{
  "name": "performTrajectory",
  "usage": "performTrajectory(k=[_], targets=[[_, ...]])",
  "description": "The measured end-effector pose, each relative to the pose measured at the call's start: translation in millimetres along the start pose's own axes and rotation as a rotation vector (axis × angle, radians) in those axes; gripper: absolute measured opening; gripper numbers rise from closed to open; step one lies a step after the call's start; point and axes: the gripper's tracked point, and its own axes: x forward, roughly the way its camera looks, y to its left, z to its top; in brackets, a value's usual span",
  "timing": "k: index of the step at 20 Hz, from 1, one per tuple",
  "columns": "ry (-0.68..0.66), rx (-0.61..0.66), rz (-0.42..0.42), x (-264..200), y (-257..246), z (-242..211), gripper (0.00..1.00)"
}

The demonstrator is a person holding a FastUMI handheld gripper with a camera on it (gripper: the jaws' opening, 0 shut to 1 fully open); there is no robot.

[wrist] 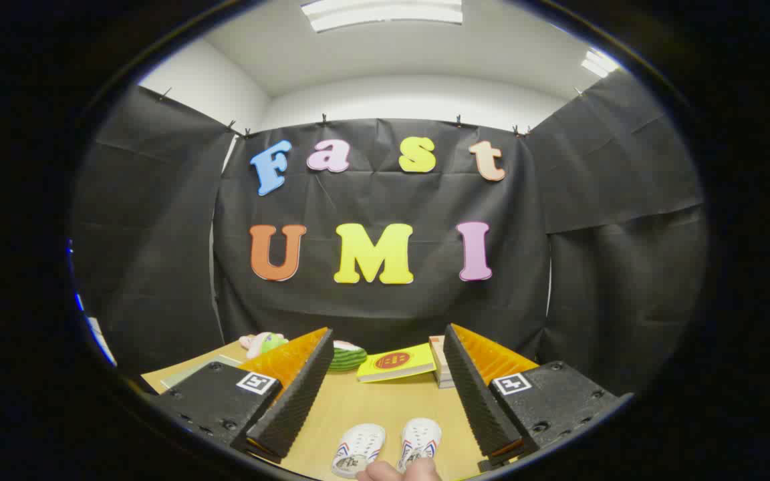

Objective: Open the storage box then place both shoes into the box .Put the left shoe in first, then the right shoe, with the right side of both shoes facing outward in a uniform manner.

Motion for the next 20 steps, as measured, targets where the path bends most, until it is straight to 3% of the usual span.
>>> performTrajectory(k=[20], targets=[[0.049, 0.010, -0.003, 2, -6, -20, 1.00]])
